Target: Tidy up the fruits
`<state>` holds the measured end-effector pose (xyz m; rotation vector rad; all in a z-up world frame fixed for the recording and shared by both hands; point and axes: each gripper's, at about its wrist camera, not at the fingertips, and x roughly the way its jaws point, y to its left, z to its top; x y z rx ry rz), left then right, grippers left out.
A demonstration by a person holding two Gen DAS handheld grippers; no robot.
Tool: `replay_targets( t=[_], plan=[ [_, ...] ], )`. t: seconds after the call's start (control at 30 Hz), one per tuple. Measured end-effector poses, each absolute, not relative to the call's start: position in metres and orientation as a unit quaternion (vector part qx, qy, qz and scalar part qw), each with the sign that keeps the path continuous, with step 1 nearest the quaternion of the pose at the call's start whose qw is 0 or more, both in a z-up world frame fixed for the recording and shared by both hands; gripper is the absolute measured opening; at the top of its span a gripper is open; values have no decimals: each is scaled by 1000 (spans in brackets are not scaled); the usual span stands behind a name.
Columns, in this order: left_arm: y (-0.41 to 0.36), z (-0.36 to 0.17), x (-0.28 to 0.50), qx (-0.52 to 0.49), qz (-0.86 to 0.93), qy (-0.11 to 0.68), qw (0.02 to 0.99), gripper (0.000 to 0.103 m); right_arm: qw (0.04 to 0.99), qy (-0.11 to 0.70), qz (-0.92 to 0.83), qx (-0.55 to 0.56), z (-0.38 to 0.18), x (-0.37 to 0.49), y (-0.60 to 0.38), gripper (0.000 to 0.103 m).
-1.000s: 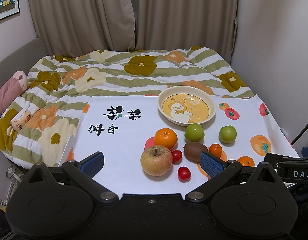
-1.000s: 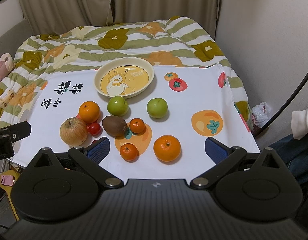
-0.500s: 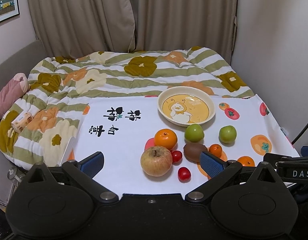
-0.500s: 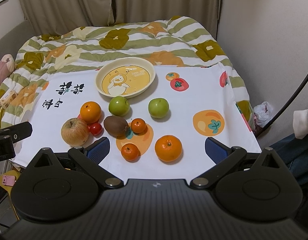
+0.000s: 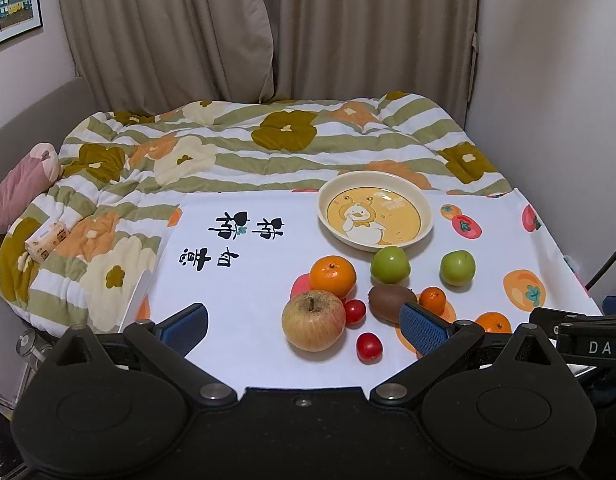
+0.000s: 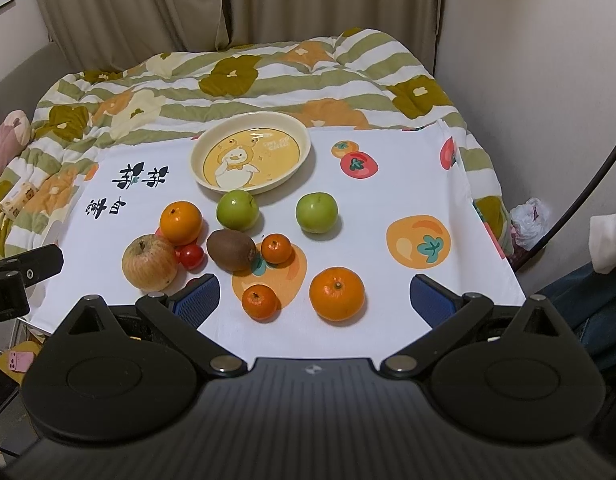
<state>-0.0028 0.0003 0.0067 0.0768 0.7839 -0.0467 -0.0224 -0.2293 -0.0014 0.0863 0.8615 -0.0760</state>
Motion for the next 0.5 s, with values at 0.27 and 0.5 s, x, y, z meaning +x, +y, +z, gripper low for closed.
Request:
replay_targets(
  t=[0.27, 0.5],
  plan=[
    [-2, 1, -3, 37, -10, 380, 924, 103, 907, 418, -29, 43, -8, -21, -240, 103],
    [-5, -22, 3, 41, 6, 386, 922, 103, 909, 415, -2, 28, -28, -13, -245, 103]
  ],
)
